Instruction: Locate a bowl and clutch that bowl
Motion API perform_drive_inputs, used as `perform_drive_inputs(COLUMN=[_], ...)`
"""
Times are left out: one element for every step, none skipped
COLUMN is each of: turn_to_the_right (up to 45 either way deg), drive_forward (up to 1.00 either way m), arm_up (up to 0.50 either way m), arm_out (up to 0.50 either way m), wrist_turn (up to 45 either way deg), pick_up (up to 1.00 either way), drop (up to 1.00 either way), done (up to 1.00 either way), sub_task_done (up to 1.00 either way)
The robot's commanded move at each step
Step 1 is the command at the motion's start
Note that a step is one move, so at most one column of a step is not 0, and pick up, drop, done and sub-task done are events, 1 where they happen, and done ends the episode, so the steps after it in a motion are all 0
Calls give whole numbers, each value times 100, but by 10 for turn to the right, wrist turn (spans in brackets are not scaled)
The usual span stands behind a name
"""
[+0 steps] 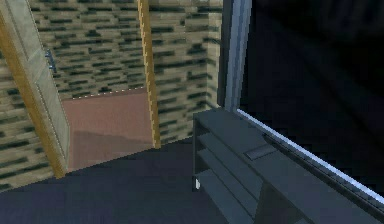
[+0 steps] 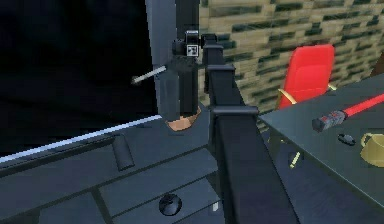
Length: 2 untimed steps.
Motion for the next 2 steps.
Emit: perform_drive_inputs(turn_to_the_right=[0, 0], drive_forward=[0, 0], arm_up=[0, -24], arm_out=[0, 0], wrist_turn=[240, 0], pick_up=[0, 0], drop=[0, 0], done=[0, 0], sub_task_done=[0, 0])
